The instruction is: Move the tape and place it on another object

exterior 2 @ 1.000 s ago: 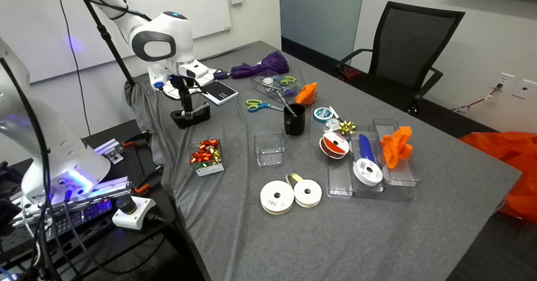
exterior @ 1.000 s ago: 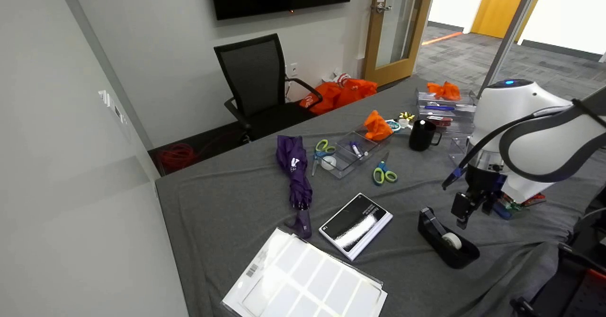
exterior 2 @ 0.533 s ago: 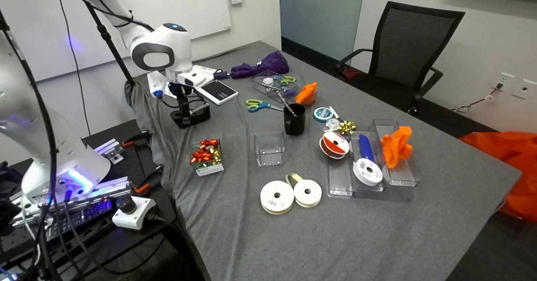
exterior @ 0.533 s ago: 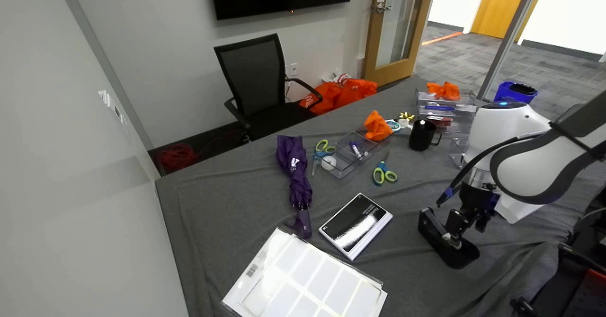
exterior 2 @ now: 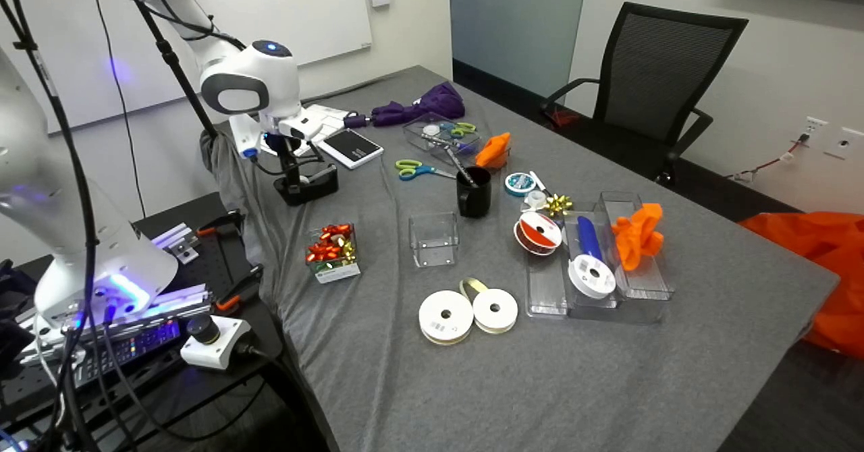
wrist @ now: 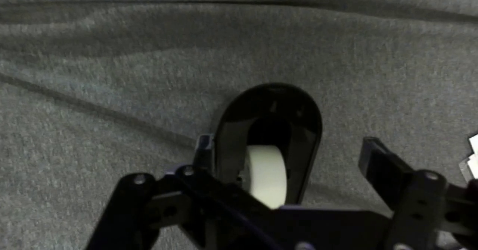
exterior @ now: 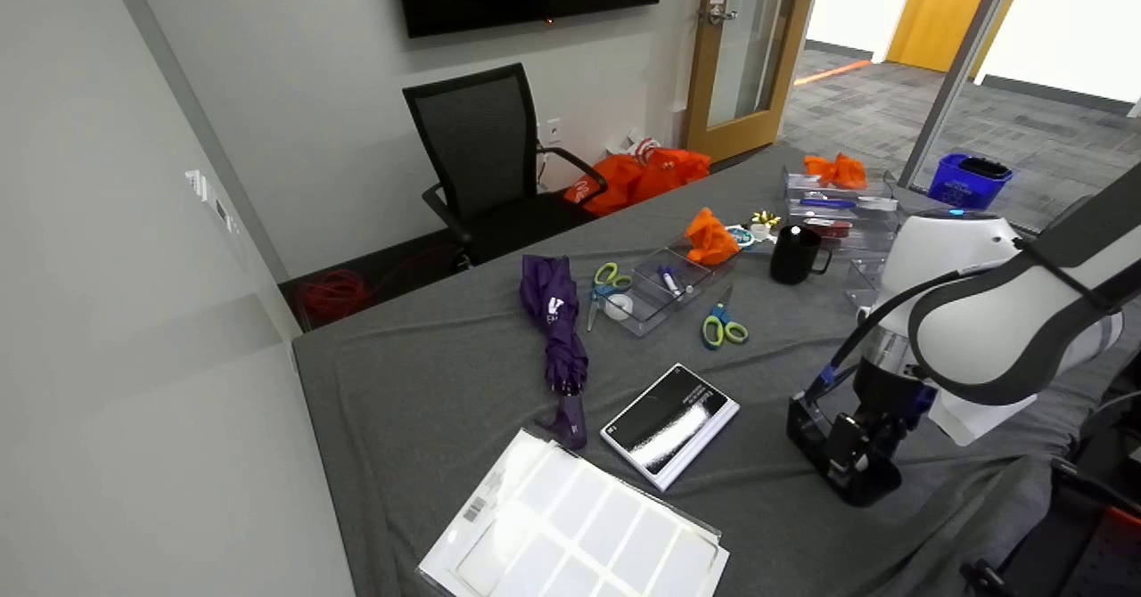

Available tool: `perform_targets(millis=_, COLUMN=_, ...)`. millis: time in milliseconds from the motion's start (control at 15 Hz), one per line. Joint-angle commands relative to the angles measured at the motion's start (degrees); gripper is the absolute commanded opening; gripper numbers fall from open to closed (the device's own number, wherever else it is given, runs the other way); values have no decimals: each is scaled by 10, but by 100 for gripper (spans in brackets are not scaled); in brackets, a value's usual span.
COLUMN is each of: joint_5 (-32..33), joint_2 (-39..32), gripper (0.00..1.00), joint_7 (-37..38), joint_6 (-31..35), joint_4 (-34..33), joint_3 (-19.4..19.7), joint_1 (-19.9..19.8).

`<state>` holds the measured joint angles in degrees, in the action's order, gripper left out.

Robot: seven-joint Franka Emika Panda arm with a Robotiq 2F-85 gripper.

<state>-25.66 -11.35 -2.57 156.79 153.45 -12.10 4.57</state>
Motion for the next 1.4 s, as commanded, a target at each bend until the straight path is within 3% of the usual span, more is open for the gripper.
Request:
perform_targets(millis=0, joint_5=3, joint_2=-27, gripper=100, joint_7=-2, joint_6=48, joint_4=5, joint_3=-4, joint_1=1)
perform_targets(millis=333, joint_5=117, joint_2=-66, gripper=100, joint_7=97, joint_6=97, joint_4=7, joint_3=42, joint_1=39)
perform_targets(millis=400, joint_5=136, joint_2=-73, gripper=75, joint_7=115, joint_6=100, joint_4=5, joint_3=51, joint_1=46)
perform_targets(millis=533, joint_5=157, joint_2=-82, gripper=68, joint_7=143, joint_6=95, joint_4=-1, joint_3=62, joint_1=57)
perform_targets(millis=733, joint_5=162, joint_2=-81, gripper=45, joint_7=161, joint_6=94, joint_4=-5, joint_3=61, joint_1=59)
perform_targets(millis=1067, joint_5=162, joint_2=-47, gripper=42, joint_7=178, joint_6=91, joint_4=0, joint_3=63, joint_1=68)
perform_targets(millis=1200, joint_5=168, joint_2=-32, gripper=42, joint_7=223, joint_6=69, joint_4=-10, joint_3=80, joint_1=89)
perform_targets(millis=1333, joint_5=202, joint_2=-20, gripper=42, joint_7=313, joint_6=45, joint_4=-31, joint_3=124, joint_1=137)
